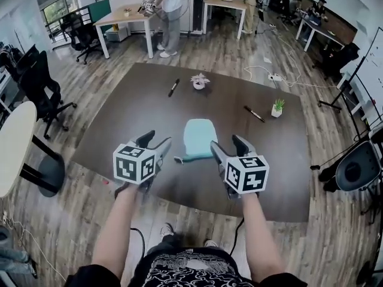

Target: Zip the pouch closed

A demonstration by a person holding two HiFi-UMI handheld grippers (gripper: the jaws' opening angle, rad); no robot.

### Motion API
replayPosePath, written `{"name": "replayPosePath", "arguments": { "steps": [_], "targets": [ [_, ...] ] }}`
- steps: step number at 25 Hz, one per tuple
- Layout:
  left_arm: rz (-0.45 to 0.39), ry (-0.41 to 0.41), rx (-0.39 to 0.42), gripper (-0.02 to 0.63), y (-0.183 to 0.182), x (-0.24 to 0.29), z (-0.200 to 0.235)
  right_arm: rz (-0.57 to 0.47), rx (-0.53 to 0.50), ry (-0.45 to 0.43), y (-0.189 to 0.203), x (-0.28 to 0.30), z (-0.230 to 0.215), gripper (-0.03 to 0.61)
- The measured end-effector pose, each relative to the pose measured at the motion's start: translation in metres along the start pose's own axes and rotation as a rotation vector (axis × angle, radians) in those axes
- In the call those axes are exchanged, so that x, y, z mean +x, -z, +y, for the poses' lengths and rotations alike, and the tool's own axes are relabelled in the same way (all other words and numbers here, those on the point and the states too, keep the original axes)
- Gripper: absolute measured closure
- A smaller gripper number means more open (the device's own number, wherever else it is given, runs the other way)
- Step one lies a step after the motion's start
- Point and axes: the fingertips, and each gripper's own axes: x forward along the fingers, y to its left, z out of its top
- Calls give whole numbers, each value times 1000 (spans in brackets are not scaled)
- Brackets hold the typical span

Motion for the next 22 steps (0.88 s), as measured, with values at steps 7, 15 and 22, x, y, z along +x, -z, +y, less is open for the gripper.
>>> {"name": "replayPosePath", "arguments": {
  "steps": [7,15,22],
  "targets": [
    [21,114,40,359,-4,18,16,-34,40,112,-3,8,6,281],
    [56,213,91,359,1,34,23,-27,69,201,5,11,12,281],
    [111,286,158,359,19,43,23,-14,91,244,20,19,21,287]
  ]
}}
